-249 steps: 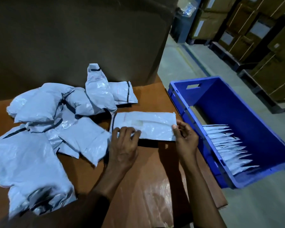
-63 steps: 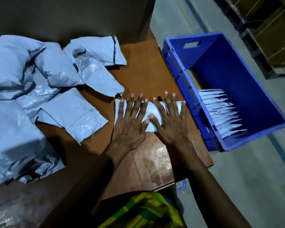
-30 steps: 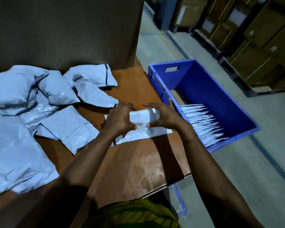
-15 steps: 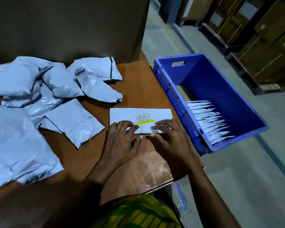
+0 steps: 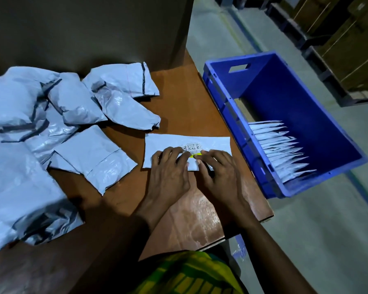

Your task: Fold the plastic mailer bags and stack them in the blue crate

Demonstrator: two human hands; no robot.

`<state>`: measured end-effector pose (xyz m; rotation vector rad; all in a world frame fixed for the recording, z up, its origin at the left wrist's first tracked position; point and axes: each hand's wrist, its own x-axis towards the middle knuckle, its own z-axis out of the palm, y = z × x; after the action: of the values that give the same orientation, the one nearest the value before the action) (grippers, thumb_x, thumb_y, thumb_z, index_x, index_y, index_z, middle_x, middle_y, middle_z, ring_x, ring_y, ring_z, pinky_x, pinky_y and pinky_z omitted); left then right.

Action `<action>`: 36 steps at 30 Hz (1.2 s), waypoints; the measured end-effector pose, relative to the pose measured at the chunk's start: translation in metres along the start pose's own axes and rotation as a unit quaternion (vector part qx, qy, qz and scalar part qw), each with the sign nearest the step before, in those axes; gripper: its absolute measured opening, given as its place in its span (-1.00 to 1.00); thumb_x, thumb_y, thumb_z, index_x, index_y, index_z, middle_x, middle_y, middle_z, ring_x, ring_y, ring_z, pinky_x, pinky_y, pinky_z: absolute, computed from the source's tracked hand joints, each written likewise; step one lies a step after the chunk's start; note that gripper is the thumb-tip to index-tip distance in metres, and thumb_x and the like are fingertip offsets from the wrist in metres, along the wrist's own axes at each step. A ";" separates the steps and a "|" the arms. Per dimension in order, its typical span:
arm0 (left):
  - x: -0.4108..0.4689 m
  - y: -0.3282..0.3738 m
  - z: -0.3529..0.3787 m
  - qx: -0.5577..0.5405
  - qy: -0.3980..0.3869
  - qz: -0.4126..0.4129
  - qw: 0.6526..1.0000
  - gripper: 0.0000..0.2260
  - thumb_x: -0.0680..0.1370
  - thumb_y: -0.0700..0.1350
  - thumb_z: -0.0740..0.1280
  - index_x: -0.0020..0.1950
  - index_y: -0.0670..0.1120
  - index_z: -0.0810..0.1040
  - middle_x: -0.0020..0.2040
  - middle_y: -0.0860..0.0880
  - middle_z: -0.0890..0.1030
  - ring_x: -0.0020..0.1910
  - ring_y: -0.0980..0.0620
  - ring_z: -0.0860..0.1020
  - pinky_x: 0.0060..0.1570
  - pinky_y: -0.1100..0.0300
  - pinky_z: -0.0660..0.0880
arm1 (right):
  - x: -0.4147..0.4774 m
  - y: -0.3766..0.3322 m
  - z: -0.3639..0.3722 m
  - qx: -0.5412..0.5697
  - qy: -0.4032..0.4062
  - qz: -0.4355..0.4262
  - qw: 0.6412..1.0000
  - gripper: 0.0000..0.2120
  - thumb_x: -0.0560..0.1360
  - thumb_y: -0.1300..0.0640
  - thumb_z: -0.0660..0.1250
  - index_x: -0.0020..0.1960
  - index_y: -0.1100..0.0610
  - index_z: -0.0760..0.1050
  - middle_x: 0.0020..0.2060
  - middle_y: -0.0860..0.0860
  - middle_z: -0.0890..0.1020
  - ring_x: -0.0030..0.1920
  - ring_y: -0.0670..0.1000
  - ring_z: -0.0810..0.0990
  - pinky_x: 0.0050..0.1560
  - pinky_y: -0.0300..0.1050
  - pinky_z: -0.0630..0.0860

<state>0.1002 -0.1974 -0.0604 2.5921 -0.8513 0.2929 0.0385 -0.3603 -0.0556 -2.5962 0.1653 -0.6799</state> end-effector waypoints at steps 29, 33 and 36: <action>0.012 -0.009 0.014 0.088 -0.120 -0.044 0.988 -0.43 0.71 0.15 -0.06 0.71 -0.02 0.07 0.71 -0.05 -0.02 0.68 -0.18 -0.10 0.55 -0.35 0.00 | 0.025 0.016 0.011 -0.126 -0.210 -0.011 0.969 -0.49 0.72 -0.21 -0.09 0.64 -0.23 0.18 0.66 -0.19 0.14 0.69 -0.04 -0.08 0.61 0.24 0.05; 0.010 -0.023 0.011 0.051 -0.099 -0.016 0.994 -0.42 0.70 0.23 -0.01 0.69 0.01 0.17 0.70 -0.04 0.07 0.68 -0.12 -0.02 0.57 -0.30 0.03 | 0.022 0.017 0.007 -0.098 -0.196 -0.017 0.976 -0.51 0.74 -0.20 -0.04 0.65 -0.21 0.20 0.66 -0.17 0.15 0.68 -0.05 -0.08 0.63 0.22 0.03; 0.007 -0.042 0.005 0.031 -0.072 -0.029 0.997 -0.40 0.70 0.27 0.04 0.67 0.02 0.21 0.69 -0.08 0.12 0.67 -0.17 0.05 0.58 -0.27 0.06 | 0.017 0.016 0.006 -0.087 -0.169 -0.009 0.982 -0.52 0.73 -0.18 0.11 0.64 -0.19 0.21 0.67 -0.13 0.15 0.69 -0.04 -0.06 0.66 0.17 -0.02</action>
<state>0.1309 -0.1723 -0.0756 2.7164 -0.8255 0.1182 0.0558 -0.3759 -0.0603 -2.8359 0.0988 -0.2303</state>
